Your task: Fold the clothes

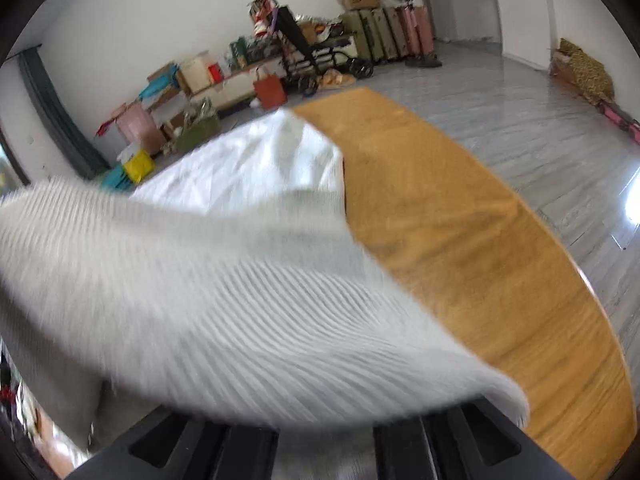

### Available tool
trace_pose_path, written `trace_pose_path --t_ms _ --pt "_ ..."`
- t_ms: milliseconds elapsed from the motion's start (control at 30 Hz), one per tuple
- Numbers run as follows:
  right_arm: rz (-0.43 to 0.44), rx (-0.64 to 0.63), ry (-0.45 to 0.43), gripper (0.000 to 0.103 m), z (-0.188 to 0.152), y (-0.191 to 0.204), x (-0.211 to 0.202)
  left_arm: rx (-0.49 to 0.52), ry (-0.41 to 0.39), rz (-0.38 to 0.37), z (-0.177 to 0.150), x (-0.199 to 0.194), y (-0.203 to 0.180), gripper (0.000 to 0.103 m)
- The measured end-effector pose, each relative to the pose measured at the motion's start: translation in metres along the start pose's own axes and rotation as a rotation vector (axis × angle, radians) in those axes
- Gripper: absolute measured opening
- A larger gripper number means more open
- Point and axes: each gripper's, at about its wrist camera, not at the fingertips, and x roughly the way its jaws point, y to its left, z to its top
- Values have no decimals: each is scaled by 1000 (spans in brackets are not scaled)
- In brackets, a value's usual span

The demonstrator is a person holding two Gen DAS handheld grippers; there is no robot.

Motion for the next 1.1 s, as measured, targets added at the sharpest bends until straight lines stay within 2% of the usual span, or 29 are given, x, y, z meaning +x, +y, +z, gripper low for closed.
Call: trace_pose_path --t_ms 100,167,233,267,333,400,467,600,700,767,867,933,967,1033,1100 --pt "-10 59 -18 3 7 -4 10 -13 9 -7 -1 3 0 11" --pt "13 96 -15 7 8 -6 11 -21 14 -11 -1 6 2 11" --pt "71 98 -12 26 4 -3 -1 -30 18 -14 -1 9 3 11" --pt "102 88 -18 29 1 -1 -9 -36 20 -16 -1 10 4 11" --pt "101 13 -11 36 -5 9 -16 -45 23 -21 -1 12 5 11" --pt "83 -53 11 34 -11 18 -16 -37 26 -20 -2 11 2 11" --pt "49 -45 17 31 -8 17 -5 -20 21 -18 -3 7 -2 11" --pt "-13 80 0 20 6 3 12 6 8 -6 -2 -4 -5 11" --pt "-37 116 12 19 12 -1 22 32 24 -2 -5 -5 -10 11" --pt "-42 104 9 20 13 0 26 66 54 11 -13 -3 -14 11" --pt "42 189 -15 28 7 -18 14 101 132 -1 -39 5 -19 11" --pt "58 247 -29 44 -2 -35 0 127 209 -27 -61 15 -23 12" --pt "51 287 -21 48 -9 -49 -10 137 239 -37 -70 19 -24 12" --pt "60 338 33 49 -18 -69 -15 132 303 -62 -91 31 -27 12" --pt "96 363 61 45 -25 -85 -22 57 330 -112 -105 36 -21 15"
